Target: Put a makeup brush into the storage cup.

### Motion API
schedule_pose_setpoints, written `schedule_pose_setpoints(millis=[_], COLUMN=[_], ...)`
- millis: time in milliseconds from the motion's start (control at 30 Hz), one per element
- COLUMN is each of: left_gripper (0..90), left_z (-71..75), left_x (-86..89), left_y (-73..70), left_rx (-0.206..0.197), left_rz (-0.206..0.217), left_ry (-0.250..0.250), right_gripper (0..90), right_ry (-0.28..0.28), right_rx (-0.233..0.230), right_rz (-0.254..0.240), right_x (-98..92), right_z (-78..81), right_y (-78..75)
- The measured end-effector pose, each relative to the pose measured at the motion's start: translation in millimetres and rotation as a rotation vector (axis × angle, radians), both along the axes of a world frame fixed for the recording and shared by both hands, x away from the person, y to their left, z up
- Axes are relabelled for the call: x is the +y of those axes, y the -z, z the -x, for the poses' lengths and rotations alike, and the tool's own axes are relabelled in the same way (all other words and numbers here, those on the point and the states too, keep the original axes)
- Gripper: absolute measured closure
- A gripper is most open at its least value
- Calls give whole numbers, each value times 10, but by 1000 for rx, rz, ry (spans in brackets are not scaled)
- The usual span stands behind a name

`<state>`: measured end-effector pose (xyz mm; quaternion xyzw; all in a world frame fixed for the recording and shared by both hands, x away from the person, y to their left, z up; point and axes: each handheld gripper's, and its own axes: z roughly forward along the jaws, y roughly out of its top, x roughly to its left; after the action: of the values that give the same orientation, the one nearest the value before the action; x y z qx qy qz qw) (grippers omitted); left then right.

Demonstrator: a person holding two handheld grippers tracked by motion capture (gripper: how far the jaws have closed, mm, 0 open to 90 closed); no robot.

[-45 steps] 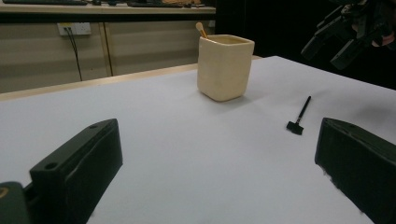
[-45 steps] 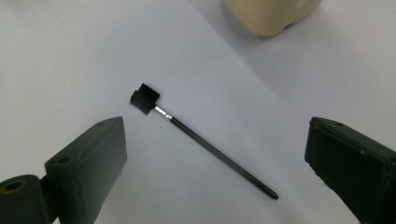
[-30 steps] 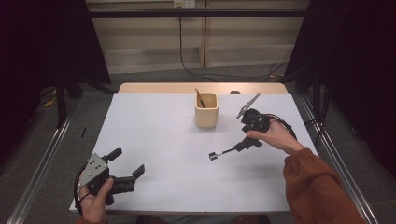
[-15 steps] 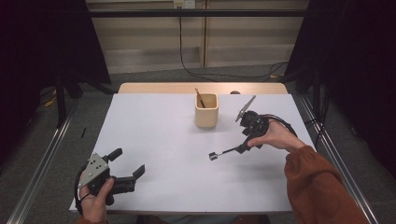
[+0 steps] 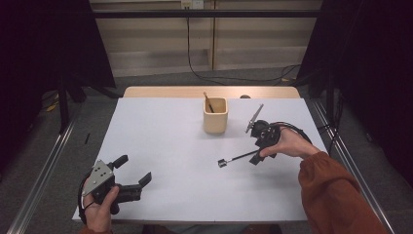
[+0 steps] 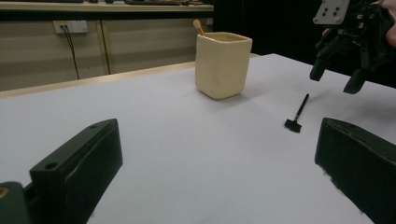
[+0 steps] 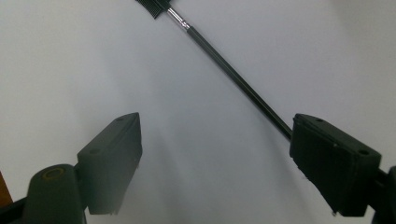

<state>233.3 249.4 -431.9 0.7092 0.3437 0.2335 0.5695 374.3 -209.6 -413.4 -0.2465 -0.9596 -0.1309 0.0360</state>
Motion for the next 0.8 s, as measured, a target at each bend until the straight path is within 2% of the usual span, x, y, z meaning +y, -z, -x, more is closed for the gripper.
schedule_pose_setpoints(millis=[100, 300, 367, 567, 800], left_gripper=[8, 8, 8, 8, 8], left_z=[-1, -3, 1, -2, -4], left_x=[-1, 4, 3, 4, 3], left_y=[1, 4, 2, 2, 3], left_rx=[1, 4, 1, 2, 1], left_rz=[0, -1, 0, 0, -1], left_ry=[1, 0, -1, -1, 3], right_gripper=[179, 222, 241, 262, 318], right_ry=[-7, -56, -73, -98, -129], right_rx=[-2, -19, -42, -65, -65], right_rz=[1, -4, -4, -15, -13], right_x=[23, 76, 92, 147, 231], right_z=[3, -22, -27, -46, -80], right_y=[4, 42, 50, 34, 59])
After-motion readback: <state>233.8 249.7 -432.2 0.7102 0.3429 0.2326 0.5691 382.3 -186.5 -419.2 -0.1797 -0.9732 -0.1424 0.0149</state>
